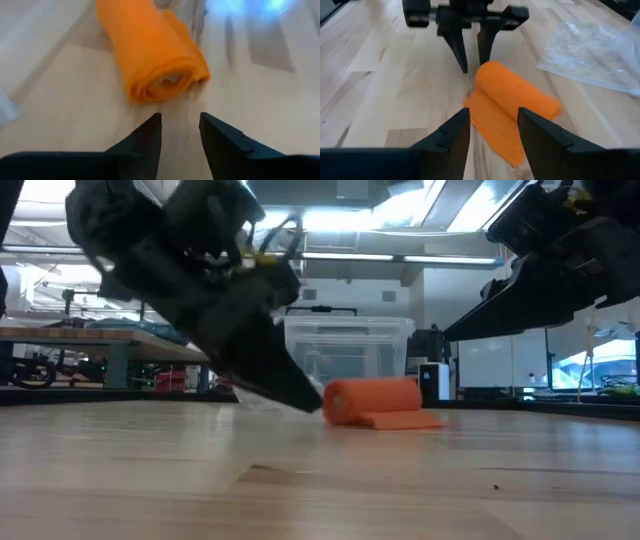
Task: Roll bandage
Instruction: Roll the orange bandage
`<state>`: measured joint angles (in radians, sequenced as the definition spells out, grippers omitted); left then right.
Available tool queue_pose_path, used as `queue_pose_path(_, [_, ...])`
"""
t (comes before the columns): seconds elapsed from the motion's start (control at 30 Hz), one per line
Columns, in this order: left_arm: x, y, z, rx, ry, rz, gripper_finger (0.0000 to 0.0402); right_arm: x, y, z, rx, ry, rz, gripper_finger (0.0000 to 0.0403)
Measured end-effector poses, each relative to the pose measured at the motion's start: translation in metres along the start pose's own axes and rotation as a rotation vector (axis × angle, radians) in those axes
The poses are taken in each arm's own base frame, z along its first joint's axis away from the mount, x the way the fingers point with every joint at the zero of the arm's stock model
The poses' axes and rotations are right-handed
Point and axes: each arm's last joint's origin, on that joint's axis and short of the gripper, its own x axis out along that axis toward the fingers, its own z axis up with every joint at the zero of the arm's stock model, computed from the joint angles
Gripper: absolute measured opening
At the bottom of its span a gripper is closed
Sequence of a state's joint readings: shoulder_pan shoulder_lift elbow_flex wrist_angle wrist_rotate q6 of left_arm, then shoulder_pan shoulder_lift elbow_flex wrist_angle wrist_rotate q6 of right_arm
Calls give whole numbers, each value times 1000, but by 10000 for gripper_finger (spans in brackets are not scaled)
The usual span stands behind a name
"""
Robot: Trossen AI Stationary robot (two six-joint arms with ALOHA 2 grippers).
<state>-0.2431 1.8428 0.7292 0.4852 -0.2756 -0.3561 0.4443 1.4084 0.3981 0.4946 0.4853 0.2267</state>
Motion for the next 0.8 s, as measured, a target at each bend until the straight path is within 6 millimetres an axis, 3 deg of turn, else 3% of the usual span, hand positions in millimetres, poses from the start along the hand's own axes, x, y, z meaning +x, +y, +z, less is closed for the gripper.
queue_pose_path(0.2, [-17, 1, 13, 0, 12, 5, 129, 2, 1, 1, -69, -20, 10, 167])
queue_pose_path(0.37, [-38, -3, 42, -42, -133, 0, 129, 10, -11, 12, -146, -36, -55, 167])
queue_pose_path(0.47, [-40, 0, 51, -79, -239, 75, 129, 16, -23, 19, -129, -39, -98, 167])
queue_pose_path(0.8, [20, -1, 20, -161, -250, 110, 129, 18, -30, 13, -136, 25, -127, 167])
